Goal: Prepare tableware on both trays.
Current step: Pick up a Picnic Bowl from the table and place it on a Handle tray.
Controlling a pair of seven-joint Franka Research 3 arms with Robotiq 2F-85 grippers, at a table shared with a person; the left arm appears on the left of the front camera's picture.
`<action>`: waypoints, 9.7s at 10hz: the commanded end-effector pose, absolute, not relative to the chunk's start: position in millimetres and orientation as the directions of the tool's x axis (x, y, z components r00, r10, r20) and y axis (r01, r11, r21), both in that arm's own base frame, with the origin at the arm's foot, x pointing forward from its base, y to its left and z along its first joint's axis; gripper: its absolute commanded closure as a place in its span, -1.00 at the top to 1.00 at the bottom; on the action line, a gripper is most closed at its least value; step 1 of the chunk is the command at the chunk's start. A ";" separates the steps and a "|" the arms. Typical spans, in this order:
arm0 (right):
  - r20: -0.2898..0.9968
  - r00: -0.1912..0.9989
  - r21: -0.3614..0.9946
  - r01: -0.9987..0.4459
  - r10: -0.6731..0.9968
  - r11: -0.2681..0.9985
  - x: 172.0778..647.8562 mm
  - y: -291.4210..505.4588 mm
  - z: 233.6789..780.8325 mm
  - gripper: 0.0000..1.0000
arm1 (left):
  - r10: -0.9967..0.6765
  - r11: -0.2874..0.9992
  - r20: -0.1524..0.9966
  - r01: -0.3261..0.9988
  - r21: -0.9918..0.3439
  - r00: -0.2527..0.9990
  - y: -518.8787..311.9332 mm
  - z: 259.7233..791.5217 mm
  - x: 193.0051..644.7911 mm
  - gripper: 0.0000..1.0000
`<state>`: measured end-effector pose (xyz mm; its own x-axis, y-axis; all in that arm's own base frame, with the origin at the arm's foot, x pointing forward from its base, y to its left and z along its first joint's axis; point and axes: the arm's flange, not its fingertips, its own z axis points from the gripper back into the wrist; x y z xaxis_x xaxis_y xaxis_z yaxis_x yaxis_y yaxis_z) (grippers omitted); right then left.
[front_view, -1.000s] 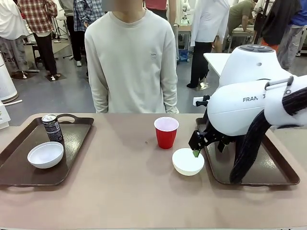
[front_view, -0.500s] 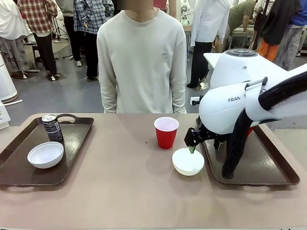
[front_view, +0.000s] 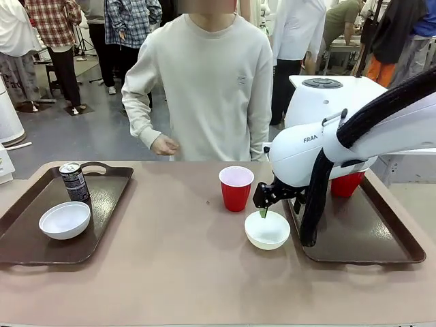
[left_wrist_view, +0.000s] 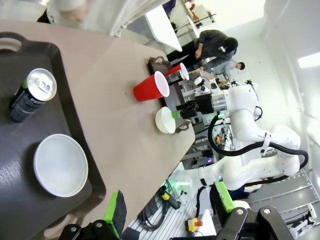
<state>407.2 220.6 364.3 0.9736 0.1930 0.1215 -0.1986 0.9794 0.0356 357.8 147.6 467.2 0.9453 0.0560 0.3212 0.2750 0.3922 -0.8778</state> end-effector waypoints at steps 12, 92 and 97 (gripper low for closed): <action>0.088 0.965 0.051 -0.252 0.247 0.966 298.2 172.0 401.7 1.00 | 0.063 0.374 0.337 0.291 -0.880 0.939 148.3 468.0 356.8 0.84; 0.056 0.978 0.065 -0.203 0.199 0.977 371.3 33.4 442.9 1.00 | 0.063 0.374 0.337 0.291 -0.880 0.939 148.3 468.0 356.8 0.84; 0.056 0.978 0.065 -0.203 0.199 0.977 371.3 33.4 442.9 1.00 | 0.063 0.374 0.337 0.291 -0.880 0.939 148.3 468.0 356.8 0.84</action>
